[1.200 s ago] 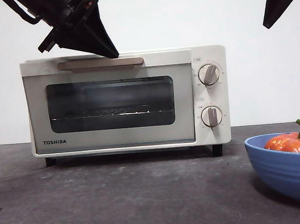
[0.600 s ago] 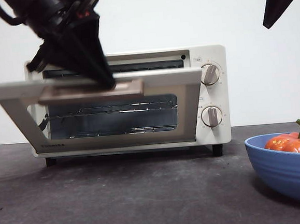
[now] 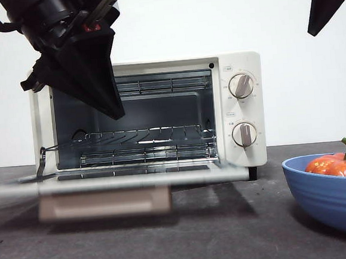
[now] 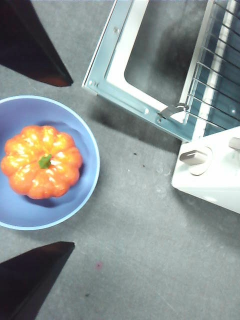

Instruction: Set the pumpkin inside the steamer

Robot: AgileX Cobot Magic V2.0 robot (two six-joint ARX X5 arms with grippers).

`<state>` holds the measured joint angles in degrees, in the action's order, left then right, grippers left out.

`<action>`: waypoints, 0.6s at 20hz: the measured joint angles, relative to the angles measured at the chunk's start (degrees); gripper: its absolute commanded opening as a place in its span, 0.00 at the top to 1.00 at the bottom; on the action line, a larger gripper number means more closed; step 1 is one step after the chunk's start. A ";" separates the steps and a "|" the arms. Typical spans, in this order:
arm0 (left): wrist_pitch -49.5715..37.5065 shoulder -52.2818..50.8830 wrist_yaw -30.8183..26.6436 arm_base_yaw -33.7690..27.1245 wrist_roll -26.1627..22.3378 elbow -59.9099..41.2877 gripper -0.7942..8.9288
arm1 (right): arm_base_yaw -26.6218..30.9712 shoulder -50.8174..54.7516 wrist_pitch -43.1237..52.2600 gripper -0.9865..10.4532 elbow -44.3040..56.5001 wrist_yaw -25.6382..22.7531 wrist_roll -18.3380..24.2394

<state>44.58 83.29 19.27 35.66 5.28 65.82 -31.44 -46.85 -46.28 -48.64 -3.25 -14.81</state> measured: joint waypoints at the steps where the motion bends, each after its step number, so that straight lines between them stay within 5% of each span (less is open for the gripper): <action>1: 0.00 -0.28 0.00 0.00 0.00 0.00 0.90 | 0.00 0.00 -0.26 0.48 0.00 0.00 0.00; 7: -0.13 -9.57 0.00 -2.93 -0.02 0.00 0.90 | 3.13 0.00 -1.14 0.49 0.00 0.28 -0.31; 12: -0.72 -20.09 -0.02 -8.22 -0.59 -1.07 0.90 | 10.29 0.00 -1.55 0.49 0.00 5.05 -0.46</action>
<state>43.86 63.20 19.25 27.44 4.69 64.75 -21.15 -46.85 -47.83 -48.64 1.80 -15.27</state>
